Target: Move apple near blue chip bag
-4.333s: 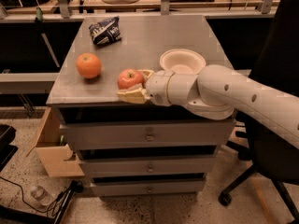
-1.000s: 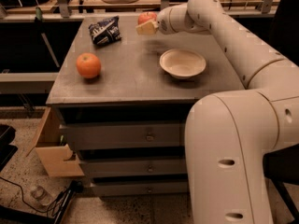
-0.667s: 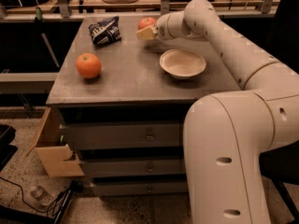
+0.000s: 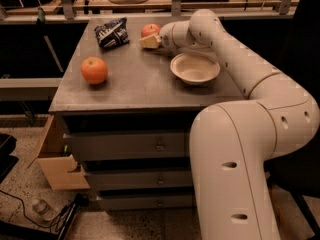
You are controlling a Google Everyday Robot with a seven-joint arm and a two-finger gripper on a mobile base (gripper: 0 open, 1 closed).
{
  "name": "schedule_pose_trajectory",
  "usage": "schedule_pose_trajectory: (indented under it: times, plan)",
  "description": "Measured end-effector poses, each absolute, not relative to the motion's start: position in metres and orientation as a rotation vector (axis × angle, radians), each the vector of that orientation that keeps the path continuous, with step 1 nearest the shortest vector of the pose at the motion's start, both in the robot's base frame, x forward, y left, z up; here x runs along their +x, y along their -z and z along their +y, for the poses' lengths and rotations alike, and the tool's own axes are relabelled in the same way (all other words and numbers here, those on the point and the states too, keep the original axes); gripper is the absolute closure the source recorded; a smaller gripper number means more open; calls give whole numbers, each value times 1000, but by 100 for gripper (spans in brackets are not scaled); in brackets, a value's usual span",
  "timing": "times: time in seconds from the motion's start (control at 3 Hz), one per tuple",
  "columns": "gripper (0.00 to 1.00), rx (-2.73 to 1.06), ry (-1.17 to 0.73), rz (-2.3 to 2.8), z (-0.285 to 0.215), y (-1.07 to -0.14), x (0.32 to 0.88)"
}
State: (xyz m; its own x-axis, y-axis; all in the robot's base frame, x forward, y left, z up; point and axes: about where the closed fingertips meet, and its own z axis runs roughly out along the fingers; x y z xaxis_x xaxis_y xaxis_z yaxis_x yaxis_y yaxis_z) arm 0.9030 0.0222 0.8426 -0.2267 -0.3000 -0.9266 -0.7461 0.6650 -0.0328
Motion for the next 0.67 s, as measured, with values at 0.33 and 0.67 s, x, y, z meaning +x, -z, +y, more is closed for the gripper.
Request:
schedule_pose_trajectory:
  times: [0.33, 0.67]
  plan:
    - [83, -837, -523, 1806, 24, -841, 904]
    - [61, -837, -523, 1807, 24, -842, 904]
